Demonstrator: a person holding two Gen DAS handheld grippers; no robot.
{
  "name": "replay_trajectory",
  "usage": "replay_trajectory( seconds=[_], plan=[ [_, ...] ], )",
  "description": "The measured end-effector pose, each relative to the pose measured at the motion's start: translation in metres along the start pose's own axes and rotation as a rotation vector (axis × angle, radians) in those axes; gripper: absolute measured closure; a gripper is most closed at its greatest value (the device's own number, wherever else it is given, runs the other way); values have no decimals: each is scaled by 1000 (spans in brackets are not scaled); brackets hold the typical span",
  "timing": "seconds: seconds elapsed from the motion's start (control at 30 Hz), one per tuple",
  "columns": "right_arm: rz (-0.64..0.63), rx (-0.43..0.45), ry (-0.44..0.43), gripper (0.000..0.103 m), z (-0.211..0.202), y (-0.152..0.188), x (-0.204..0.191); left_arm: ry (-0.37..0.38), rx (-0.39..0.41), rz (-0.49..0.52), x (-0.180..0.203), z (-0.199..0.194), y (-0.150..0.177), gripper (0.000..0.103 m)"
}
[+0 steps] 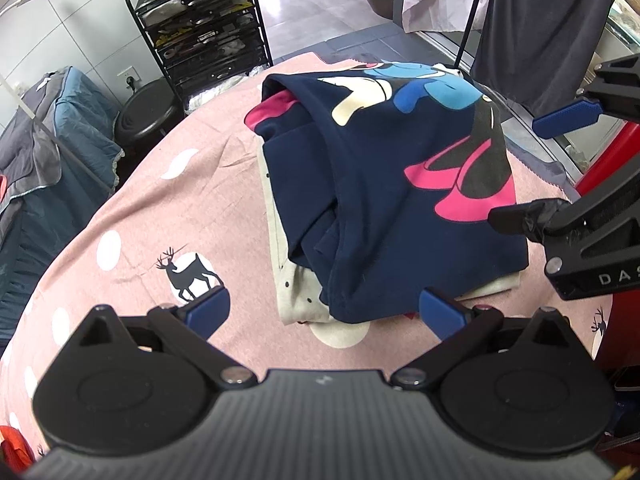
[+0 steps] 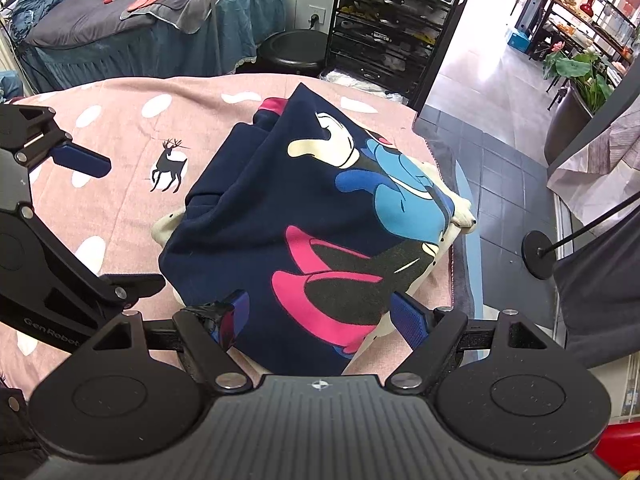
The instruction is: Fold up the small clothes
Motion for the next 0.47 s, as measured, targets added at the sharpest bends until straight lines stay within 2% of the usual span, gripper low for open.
replay_trajectory(
  seconds=[0.13,0.27,0.47],
  plan=[
    [0,2,7,0,-1,0,0,-2,2,6,1,0,0,0],
    [4,5,11,0,-1,1,1,33,35,-6,2,-2,0,0],
    [20,14,20,0,-3,2,4,-2,58,16,7,-5,0,0]
  ],
)
Point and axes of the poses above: each gripper's, at about its wrist camera, not at the fingertips, and z roughly the way its jaws point, x to its right, y to its underside, the point moved 2 cm from there along z, roughly the way its jaws point, and after that the axes turned 7 degrees about y, right-handed, at the moved point
